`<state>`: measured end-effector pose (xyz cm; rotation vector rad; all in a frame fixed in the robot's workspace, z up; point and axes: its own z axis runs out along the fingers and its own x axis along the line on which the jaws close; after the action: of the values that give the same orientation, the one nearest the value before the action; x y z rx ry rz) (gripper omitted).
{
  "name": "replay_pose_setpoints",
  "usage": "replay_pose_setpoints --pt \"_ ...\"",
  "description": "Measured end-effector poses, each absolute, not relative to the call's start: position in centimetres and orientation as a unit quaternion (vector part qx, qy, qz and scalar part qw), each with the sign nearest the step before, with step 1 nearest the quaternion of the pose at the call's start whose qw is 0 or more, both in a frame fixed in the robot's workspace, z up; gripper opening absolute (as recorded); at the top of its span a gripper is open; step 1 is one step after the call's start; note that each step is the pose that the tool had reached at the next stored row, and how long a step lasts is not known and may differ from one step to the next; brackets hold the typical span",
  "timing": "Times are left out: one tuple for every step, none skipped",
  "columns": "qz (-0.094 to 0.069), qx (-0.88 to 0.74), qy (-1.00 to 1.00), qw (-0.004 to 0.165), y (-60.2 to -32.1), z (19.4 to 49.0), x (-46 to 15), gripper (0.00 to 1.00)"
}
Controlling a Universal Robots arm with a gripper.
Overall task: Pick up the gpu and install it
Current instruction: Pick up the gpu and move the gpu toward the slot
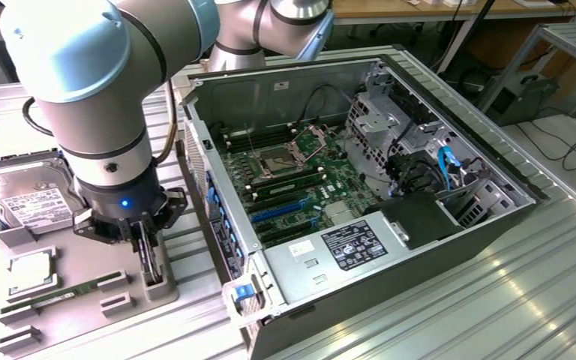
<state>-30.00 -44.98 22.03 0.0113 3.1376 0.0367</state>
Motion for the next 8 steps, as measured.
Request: replay_pose_setpoints --pt "0.012 0.004 1.000 0.002 -44.98 22.03 -29.99 0.28" --pt "0.012 0.004 1.000 0.002 -44.98 22.03 -29.99 0.28" --pt "0.012 0.004 1.000 0.002 -44.98 22.02 -29.98 0.28" --pt "0.012 0.004 1.000 0.002 -44.98 22.02 -29.98 0.28" --pt "0.012 0.004 1.000 0.002 -44.98 22.01 -29.98 0.28" --pt "0.012 0.004 1.000 0.002 -44.98 22.01 -29.98 0.28" --pt "0.012 0.004 1.000 0.002 -44.98 22.01 -29.98 0.28" --pt "0.012 0.004 1.000 0.002 -44.97 22.02 -29.97 0.28"
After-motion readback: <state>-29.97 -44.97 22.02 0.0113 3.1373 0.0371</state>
